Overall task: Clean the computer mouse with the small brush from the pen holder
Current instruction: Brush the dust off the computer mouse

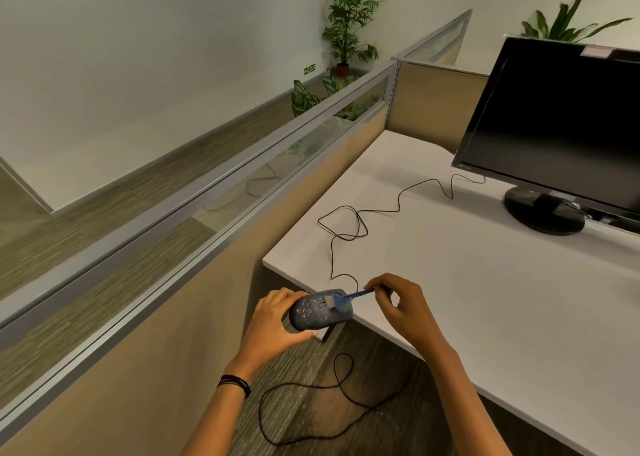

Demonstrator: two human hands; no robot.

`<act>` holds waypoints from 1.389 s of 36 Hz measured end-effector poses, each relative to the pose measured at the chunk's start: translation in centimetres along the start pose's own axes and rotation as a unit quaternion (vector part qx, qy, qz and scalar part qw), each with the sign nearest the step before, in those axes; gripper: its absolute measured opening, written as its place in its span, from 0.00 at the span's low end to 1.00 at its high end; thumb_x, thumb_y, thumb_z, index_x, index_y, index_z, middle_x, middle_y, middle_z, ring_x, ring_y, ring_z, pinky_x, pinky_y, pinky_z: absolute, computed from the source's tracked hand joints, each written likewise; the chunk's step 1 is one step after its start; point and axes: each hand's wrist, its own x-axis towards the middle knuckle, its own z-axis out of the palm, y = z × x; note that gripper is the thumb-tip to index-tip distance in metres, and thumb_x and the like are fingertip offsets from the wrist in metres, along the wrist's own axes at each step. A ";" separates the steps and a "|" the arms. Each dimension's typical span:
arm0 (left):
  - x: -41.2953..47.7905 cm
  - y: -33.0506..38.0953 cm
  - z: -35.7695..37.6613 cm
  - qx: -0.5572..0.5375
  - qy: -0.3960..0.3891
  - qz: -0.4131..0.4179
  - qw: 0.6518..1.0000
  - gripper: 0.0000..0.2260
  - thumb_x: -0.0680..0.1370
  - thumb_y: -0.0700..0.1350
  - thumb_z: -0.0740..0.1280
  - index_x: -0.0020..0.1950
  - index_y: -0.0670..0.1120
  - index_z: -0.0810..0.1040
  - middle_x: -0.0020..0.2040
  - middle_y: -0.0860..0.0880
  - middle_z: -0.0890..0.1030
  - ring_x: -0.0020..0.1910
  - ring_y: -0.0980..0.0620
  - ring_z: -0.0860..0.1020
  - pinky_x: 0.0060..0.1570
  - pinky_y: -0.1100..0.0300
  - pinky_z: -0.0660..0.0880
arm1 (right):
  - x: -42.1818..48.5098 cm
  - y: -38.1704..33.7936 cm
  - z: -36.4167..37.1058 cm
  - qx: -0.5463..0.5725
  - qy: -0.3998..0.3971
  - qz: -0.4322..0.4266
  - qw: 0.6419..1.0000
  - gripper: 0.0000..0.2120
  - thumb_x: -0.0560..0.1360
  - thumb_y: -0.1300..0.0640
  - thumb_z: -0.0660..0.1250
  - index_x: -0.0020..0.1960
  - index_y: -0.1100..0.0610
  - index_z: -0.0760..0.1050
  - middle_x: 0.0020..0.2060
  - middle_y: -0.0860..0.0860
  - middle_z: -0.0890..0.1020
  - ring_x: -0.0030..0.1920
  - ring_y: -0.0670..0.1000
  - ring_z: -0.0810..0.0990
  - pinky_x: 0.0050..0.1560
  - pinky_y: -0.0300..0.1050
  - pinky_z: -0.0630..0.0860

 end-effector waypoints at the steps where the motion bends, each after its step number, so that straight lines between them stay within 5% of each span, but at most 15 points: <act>1: 0.1 0.0 0.0 0.000 0.000 -0.001 1.000 0.31 0.64 0.64 0.69 0.62 0.51 0.72 0.51 0.59 0.70 0.51 0.64 0.65 0.53 0.67 0.60 | 0.0 -0.1 -0.1 -0.001 -0.011 0.003 1.000 0.10 0.75 0.62 0.61 0.44 0.47 0.75 0.39 0.46 0.80 0.40 0.50 0.78 0.44 0.45 0.77; 13: 0.6 0.0 0.0 0.000 -0.003 0.001 1.000 0.31 0.63 0.66 0.67 0.62 0.52 0.72 0.51 0.59 0.70 0.50 0.64 0.65 0.52 0.69 0.60 | 0.5 0.1 -0.2 0.001 -0.017 0.000 1.000 0.11 0.75 0.63 0.61 0.42 0.48 0.76 0.37 0.40 0.78 0.40 0.44 0.77 0.42 0.39 0.74; 22: 1.1 -0.3 -0.2 -0.004 0.001 0.009 1.000 0.30 0.64 0.65 0.69 0.61 0.52 0.73 0.50 0.59 0.71 0.50 0.65 0.65 0.52 0.68 0.61 | 0.4 0.6 0.2 -0.010 0.002 -0.011 1.000 0.09 0.75 0.57 0.60 0.47 0.44 0.74 0.40 0.47 0.81 0.41 0.48 0.78 0.48 0.51 0.77; 26: 1.2 -0.5 -0.2 0.001 -0.003 0.007 1.000 0.30 0.64 0.66 0.68 0.61 0.52 0.72 0.51 0.59 0.71 0.51 0.63 0.66 0.52 0.68 0.61 | 0.5 0.4 0.1 -0.009 -0.009 -0.010 1.000 0.09 0.73 0.55 0.57 0.43 0.45 0.75 0.37 0.45 0.80 0.38 0.48 0.77 0.46 0.50 0.76; 31: 1.4 -0.5 -0.3 0.003 -0.002 0.004 1.000 0.31 0.63 0.66 0.68 0.61 0.52 0.73 0.51 0.60 0.70 0.51 0.61 0.67 0.52 0.69 0.61 | 0.6 0.6 0.1 -0.009 0.005 -0.014 1.000 0.10 0.76 0.58 0.60 0.49 0.44 0.75 0.41 0.47 0.81 0.43 0.46 0.77 0.49 0.46 0.74; 37: 1.5 -0.7 -0.1 0.002 -0.002 0.005 1.000 0.31 0.63 0.66 0.68 0.61 0.52 0.73 0.51 0.60 0.70 0.51 0.63 0.66 0.52 0.67 0.61 | 0.8 0.2 -0.1 -0.015 -0.018 -0.018 1.000 0.09 0.72 0.56 0.58 0.42 0.49 0.77 0.35 0.40 0.78 0.38 0.47 0.76 0.43 0.44 0.74; 42: 1.6 -0.7 -0.1 0.001 -0.001 0.008 1.000 0.30 0.64 0.66 0.68 0.60 0.52 0.73 0.51 0.59 0.71 0.51 0.64 0.66 0.52 0.69 0.60 | 0.8 0.4 0.1 0.004 0.011 -0.024 1.000 0.10 0.75 0.58 0.61 0.50 0.44 0.76 0.40 0.46 0.80 0.41 0.47 0.77 0.47 0.48 0.77; 50: 1.8 -0.7 0.0 0.002 -0.001 0.011 1.000 0.30 0.64 0.66 0.68 0.61 0.52 0.72 0.51 0.61 0.70 0.51 0.66 0.64 0.52 0.70 0.59 | 0.9 0.4 0.1 -0.001 0.003 -0.017 1.000 0.09 0.73 0.56 0.59 0.44 0.48 0.77 0.37 0.45 0.80 0.38 0.48 0.77 0.46 0.53 0.77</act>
